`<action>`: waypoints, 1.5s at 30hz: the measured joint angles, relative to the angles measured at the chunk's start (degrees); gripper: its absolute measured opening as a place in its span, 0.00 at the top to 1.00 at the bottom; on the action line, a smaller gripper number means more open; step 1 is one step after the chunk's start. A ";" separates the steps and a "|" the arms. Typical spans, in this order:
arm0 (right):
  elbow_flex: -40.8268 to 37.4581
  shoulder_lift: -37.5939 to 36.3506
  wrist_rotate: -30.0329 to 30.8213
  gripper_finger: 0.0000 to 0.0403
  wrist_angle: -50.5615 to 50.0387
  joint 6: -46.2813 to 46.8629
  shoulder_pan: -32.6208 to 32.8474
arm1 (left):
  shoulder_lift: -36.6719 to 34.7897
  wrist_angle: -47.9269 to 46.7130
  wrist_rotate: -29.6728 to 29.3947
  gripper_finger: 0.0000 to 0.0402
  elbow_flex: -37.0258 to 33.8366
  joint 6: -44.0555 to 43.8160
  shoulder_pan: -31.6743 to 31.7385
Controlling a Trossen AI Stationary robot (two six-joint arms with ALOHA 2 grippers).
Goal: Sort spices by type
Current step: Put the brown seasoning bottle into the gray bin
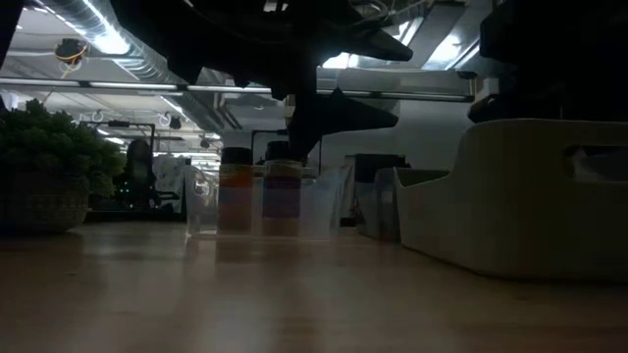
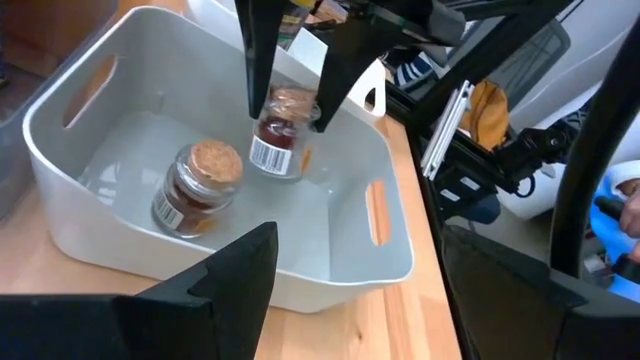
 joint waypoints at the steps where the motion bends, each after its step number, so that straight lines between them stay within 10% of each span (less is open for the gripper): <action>1: 0.00 0.00 0.00 0.54 -0.33 0.00 0.00 | 0.00 -0.01 0.00 0.34 0.00 0.01 0.00; 45: 0.05 7.17 2.20 0.41 -0.50 -1.93 -0.04 | -4.02 -5.04 -0.02 0.34 -0.01 4.88 1.07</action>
